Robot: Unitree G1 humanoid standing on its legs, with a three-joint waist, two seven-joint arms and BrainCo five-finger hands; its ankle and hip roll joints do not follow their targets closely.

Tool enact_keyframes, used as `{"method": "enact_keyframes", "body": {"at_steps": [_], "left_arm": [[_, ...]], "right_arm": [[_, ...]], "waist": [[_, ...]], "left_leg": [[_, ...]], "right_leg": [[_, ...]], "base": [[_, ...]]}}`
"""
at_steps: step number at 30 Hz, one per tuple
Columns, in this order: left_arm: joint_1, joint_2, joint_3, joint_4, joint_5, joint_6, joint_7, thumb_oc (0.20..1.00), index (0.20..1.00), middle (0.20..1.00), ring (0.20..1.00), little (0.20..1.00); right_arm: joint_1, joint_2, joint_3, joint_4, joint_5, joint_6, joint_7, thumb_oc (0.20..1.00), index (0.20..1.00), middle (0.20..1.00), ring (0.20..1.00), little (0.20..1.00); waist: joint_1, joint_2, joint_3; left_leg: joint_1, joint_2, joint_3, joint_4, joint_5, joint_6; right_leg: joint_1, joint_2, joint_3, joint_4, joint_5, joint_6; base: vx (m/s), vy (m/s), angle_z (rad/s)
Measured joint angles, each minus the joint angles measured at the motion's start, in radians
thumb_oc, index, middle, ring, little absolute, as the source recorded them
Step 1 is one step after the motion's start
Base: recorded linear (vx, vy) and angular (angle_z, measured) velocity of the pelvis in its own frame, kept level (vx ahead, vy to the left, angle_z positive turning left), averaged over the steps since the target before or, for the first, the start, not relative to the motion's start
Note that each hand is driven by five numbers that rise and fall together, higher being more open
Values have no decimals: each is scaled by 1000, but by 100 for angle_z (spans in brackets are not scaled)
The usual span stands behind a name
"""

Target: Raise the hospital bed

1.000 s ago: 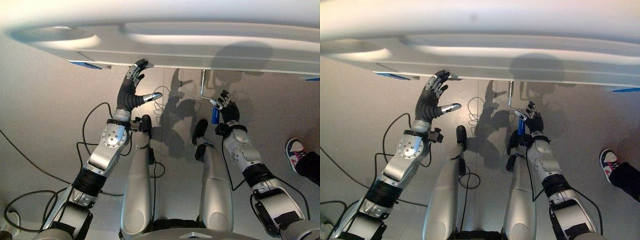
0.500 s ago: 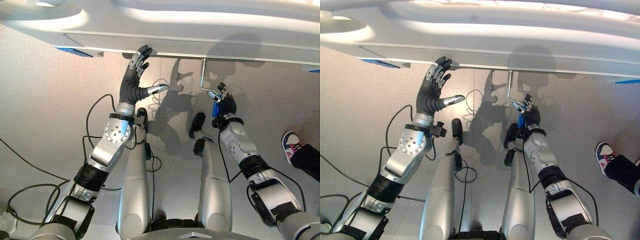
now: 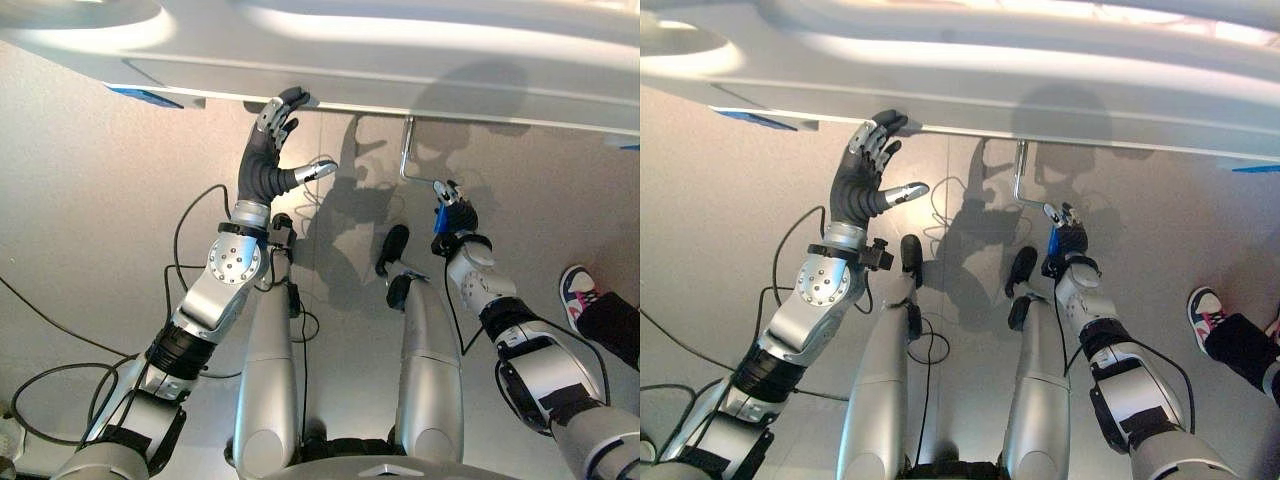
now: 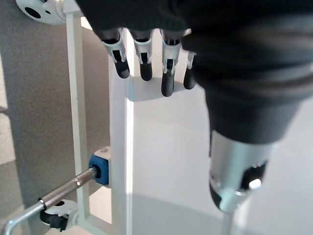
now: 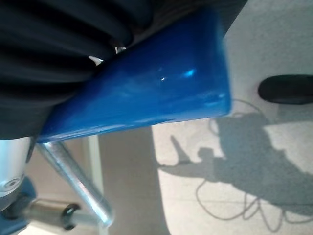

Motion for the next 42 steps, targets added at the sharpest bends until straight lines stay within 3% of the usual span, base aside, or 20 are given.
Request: {"method": "enact_keyframes", "body": {"at_steps": [11,15,24,29,42], "left_arm": [[-11,18,-28,-2,-46,5,-10,1000,1000,1000,1000,1000],[-24,120,-42,-3,-72,5,-37,1000,1000,1000,1000,1000],[-12,143,-46,-12,-107,5,-61,1000,1000,1000,1000,1000],[-68,265,-152,-12,-211,7,-151,1000,1000,1000,1000,1000],[-105,310,-220,-1,-347,10,-236,1000,1000,1000,1000,1000]], "right_arm": [[-10,-7,7,59,0,30,23,1000,1000,1000,1000,1000],[-7,-20,42,49,-3,55,42,1000,1000,1000,1000,1000],[156,-106,143,-184,-85,102,86,1000,1000,1000,1000,1000],[203,-113,176,-195,-91,118,122,1000,1000,1000,1000,1000],[207,-112,189,-206,-89,119,154,1000,1000,1000,1000,1000]], "waist": [[14,0,0],[13,0,0],[9,0,0],[4,-1,0],[-12,-1,0]], "left_leg": [[11,-2,-1,20,-7,2],[13,-1,-1,24,-7,2],[9,1,5,19,-7,2],[8,-1,8,18,-8,4],[11,-1,11,30,-11,6]], "right_leg": [[11,-4,4,21,-7,-1],[11,-3,6,24,-8,-4],[5,1,10,14,-6,-2],[5,2,12,11,-5,0],[6,1,20,16,1,2]], "base": [[4,3,0],[0,0,0],[0,0,0],[0,0,0],[0,0,0]]}}
